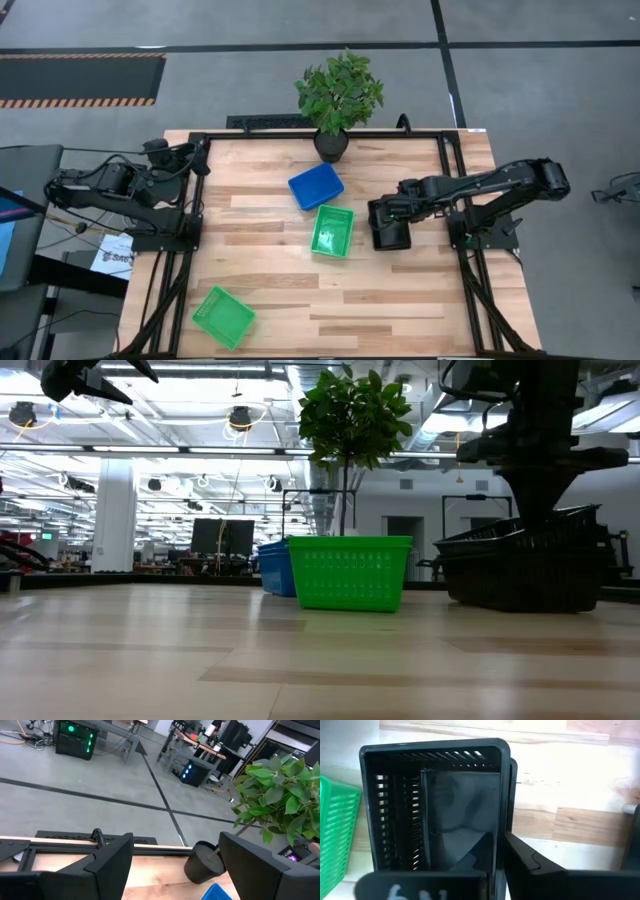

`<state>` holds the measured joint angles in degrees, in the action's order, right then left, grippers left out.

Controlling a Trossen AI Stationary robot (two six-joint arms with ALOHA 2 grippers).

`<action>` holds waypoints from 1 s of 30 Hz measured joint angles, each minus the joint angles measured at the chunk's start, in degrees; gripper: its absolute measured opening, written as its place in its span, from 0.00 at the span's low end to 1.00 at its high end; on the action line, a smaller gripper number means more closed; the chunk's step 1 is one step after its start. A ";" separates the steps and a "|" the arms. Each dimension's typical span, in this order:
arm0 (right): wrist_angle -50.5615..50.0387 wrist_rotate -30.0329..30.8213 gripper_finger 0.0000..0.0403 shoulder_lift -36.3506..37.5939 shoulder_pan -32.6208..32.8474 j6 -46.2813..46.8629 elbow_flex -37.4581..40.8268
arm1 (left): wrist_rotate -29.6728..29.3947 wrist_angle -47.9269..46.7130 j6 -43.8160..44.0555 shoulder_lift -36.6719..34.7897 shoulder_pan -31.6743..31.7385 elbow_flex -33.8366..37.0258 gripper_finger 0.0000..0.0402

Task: Stack baskets by color
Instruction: Stack the left black bin on the right black bins, then stack the bottom green bin on the top green bins

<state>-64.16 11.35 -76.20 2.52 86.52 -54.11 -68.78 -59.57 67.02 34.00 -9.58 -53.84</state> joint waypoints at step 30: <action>16.64 3.93 0.49 5.76 -0.66 -14.08 -0.04 | 67.39 -2.50 -13.56 2.11 -0.77 5.87 0.70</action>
<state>-47.52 15.28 -70.44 1.87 72.44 -54.15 -1.39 -62.07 53.47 36.11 -10.36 -47.97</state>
